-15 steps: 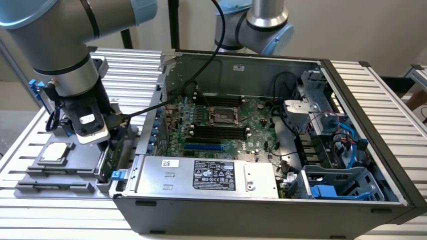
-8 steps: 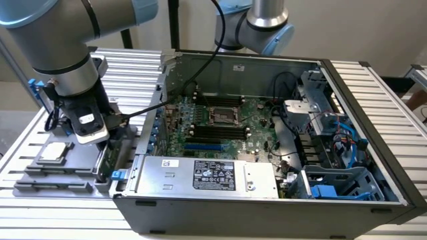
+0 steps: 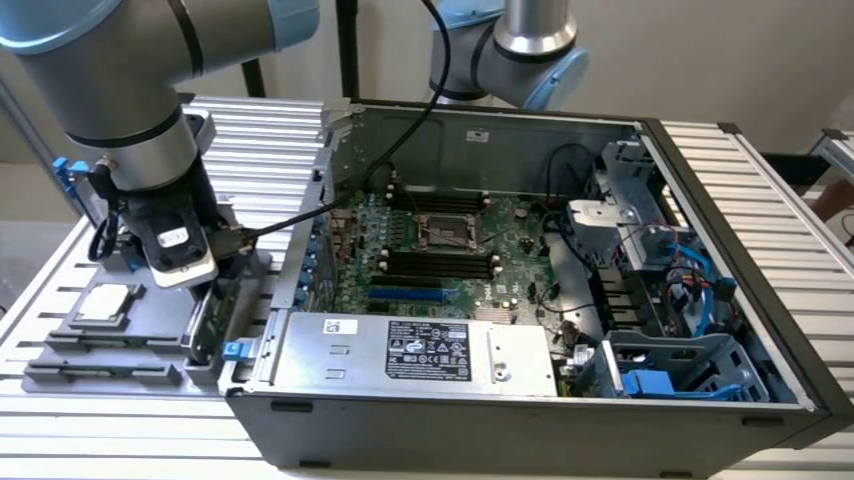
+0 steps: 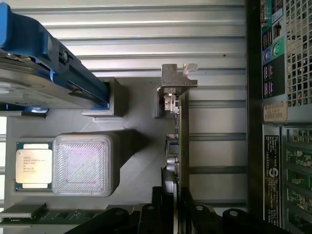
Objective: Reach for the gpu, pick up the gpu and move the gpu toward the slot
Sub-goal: 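Pick up the gpu and move the gpu toward the slot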
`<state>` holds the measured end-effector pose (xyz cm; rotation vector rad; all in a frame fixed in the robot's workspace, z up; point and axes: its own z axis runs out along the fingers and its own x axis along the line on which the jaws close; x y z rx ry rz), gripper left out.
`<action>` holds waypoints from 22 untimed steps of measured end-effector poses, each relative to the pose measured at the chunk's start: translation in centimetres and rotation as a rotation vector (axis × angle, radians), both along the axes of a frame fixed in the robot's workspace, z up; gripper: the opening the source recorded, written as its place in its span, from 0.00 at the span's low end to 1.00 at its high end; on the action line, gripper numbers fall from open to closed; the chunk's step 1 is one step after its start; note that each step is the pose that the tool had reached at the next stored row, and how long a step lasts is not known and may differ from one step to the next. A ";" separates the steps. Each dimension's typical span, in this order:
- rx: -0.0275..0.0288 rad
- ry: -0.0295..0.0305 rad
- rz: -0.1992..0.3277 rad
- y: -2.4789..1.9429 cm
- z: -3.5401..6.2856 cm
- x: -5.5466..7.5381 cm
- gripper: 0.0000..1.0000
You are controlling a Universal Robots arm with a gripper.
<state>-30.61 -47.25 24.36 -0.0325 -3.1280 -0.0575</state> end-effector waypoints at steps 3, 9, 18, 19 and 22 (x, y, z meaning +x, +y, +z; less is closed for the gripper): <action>0.0000 0.0030 0.000 0.00 0.11 0.0 0.26; 0.0000 0.0039 0.001 0.00 0.51 0.0 0.26; 0.0000 0.0039 0.004 0.00 1.68 0.0 0.26; 0.0000 0.0039 0.004 0.00 1.91 0.0 0.26; -0.0001 0.0044 0.005 0.00 2.82 0.1 0.26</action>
